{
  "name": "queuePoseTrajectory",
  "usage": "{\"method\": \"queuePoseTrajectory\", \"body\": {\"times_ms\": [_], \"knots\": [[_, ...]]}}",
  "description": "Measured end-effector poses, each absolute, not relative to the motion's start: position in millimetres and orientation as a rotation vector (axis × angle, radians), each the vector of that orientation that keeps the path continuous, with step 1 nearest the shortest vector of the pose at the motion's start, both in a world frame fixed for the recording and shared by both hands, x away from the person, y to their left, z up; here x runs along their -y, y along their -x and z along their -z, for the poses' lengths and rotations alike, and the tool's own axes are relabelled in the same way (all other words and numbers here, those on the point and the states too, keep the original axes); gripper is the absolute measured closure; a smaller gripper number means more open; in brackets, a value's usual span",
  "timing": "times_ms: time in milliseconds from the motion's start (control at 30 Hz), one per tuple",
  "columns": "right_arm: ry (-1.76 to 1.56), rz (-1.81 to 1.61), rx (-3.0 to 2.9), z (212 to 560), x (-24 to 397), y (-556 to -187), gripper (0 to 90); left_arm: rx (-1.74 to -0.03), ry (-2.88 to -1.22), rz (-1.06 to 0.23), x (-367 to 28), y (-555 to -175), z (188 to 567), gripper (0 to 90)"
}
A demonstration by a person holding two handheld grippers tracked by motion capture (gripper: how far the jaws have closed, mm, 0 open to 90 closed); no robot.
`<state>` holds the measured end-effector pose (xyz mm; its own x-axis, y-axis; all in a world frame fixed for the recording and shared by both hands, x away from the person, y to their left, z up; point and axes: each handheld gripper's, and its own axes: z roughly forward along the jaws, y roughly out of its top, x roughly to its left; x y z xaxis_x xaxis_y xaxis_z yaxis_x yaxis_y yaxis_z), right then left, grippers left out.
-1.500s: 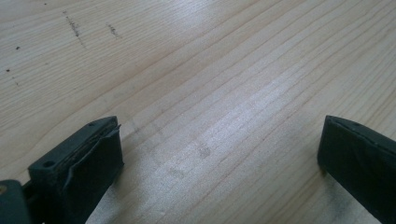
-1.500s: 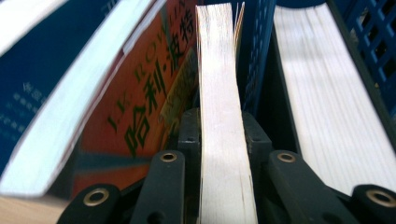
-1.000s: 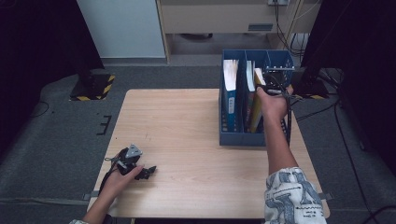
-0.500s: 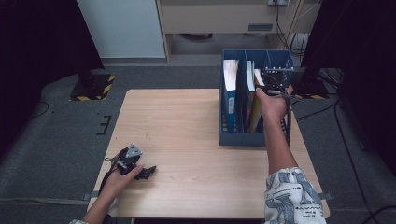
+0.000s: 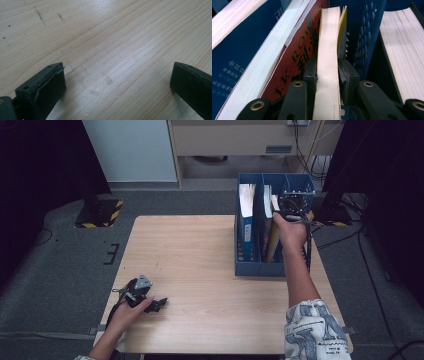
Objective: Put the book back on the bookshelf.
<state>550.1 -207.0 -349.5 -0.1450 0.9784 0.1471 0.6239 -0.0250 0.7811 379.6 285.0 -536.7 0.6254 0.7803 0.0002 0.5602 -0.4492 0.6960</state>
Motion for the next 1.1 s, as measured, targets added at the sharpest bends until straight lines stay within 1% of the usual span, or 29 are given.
{"method": "queuePoseTrajectory", "body": {"times_ms": [100,200,700,1100], "knots": [[-1.661,-0.995,-1.792,348.3,205.7,-550.6,74.6,-1.045,-2.176,-0.424,-285.0,-379.6,536.7,0.0],[-1.666,-0.969,-1.767,347.1,206.0,-551.7,75.2,-1.044,-2.176,-0.423,-285.0,-379.7,536.7,0.0],[-1.638,-0.97,-1.732,339.5,204.7,-564.0,75.3,-1.044,-2.179,-0.422,-285.1,-379.6,536.5,0.0],[-1.687,-1.01,-1.703,343.9,209.8,-573.2,75.2,-1.04,-2.181,-0.42,-284.9,-380.0,536.5,0.0]]}}
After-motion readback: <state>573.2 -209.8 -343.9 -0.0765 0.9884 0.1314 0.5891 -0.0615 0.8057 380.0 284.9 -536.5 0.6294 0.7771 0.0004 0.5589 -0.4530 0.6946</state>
